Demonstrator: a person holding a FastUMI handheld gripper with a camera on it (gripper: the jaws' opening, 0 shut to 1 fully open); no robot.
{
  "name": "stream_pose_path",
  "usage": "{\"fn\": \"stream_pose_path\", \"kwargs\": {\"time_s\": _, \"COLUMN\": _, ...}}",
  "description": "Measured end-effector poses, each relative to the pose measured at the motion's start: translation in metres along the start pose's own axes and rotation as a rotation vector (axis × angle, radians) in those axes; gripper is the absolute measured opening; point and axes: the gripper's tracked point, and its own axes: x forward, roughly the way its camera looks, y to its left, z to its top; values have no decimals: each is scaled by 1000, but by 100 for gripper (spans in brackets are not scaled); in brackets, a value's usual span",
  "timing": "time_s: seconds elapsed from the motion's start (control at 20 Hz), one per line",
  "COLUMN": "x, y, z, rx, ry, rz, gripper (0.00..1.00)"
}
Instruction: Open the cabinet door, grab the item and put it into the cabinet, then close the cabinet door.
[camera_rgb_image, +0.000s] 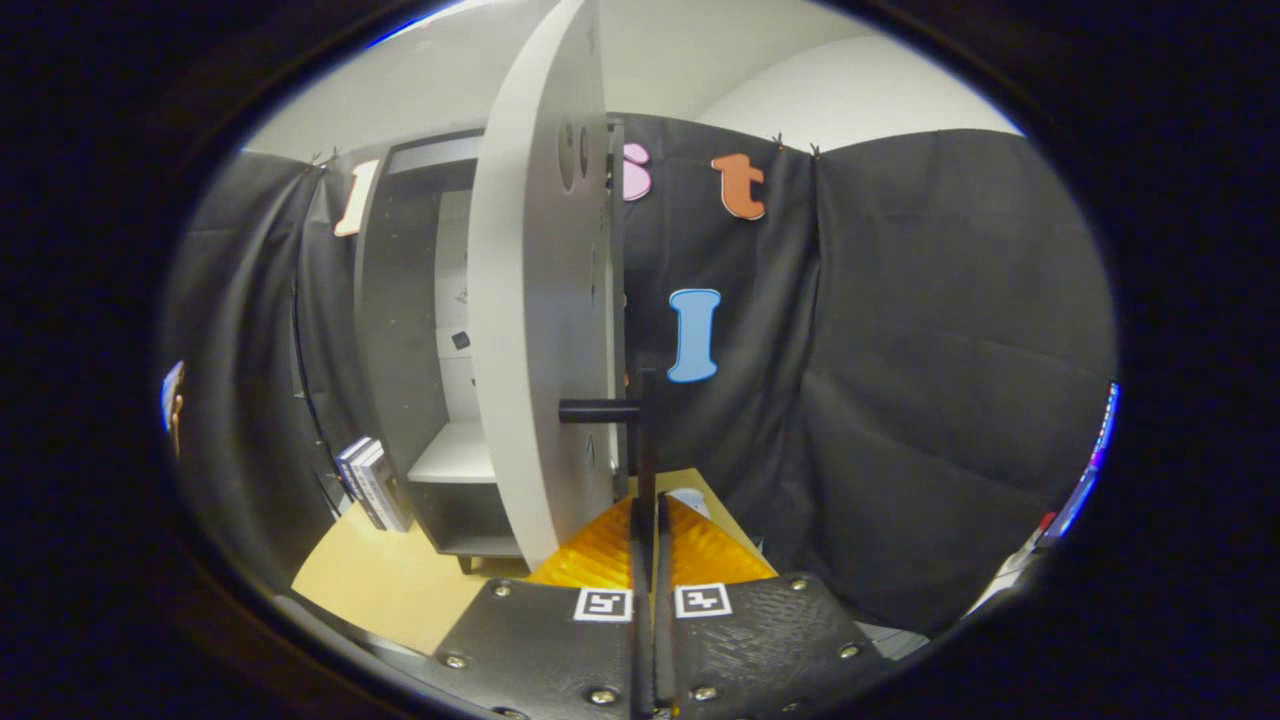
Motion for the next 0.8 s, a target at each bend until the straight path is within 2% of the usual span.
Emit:
{"fn": "stream_pose_path", "kwargs": {"time_s": 0.4, "x": -31, "y": -54, "z": -6, "rx": -15, "ry": -19, "rz": -197, "gripper": 1}}
{"fn": "stream_pose_path", "kwargs": {"time_s": 0.6, "x": -38, "y": -41, "z": -2, "rx": -35, "ry": -47, "rz": -186, "gripper": 1}}
{"fn": "stream_pose_path", "kwargs": {"time_s": 0.8, "x": -32, "y": 20, "z": 0, "rx": -61, "ry": -76, "rz": -71, "gripper": 1}}
